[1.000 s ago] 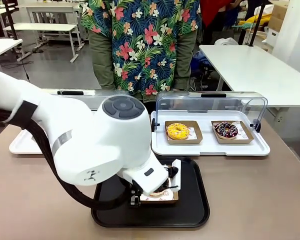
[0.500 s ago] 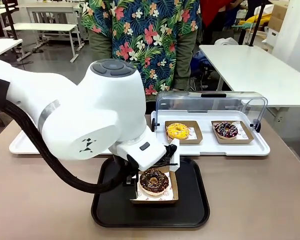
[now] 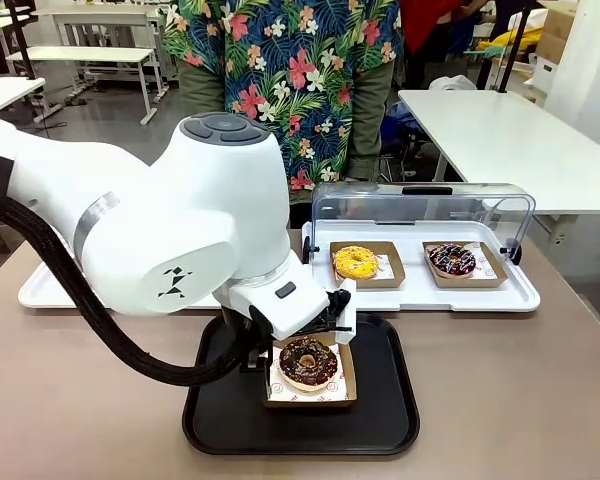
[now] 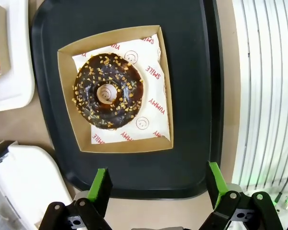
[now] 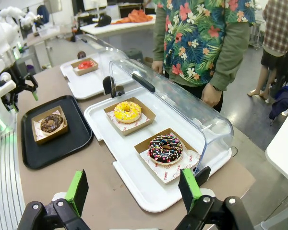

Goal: Move the second donut from the left to the tray.
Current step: Pick up the Paper togo box containing the Donut indicated by the person and place it on the Handle tray.

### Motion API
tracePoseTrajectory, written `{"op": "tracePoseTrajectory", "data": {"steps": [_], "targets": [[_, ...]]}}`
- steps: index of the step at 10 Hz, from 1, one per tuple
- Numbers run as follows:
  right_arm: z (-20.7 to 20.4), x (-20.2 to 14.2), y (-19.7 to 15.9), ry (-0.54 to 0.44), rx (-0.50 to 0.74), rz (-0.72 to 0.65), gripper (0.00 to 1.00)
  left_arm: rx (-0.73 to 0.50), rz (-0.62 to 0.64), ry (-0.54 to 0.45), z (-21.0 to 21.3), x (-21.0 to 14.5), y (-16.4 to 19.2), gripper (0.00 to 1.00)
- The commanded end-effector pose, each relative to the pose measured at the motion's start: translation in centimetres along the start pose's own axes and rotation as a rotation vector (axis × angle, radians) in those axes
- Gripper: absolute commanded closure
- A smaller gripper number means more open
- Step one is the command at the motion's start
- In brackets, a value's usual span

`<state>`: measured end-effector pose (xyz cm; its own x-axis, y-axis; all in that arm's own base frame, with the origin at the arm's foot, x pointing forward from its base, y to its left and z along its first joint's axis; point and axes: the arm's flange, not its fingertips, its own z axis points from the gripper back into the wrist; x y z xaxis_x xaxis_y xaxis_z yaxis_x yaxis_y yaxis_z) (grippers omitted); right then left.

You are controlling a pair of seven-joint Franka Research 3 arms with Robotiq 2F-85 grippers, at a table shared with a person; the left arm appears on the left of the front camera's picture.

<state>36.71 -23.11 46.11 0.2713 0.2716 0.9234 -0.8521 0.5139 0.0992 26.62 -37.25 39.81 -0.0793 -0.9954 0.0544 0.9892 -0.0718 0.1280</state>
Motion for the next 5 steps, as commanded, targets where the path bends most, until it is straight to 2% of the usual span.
{"op": "tracePoseTrajectory", "data": {"steps": [1,5], "targets": [[0.0,0.2,-0.33,-0.028,-0.006,0.028,0.0,0.014,0.006,-0.008,0.08,0.09,-0.01,0.0],[0.0,0.2,-0.33,-0.028,-0.006,0.028,0.0,0.014,0.006,-0.008,0.08,0.09,-0.01,0.0]]}}
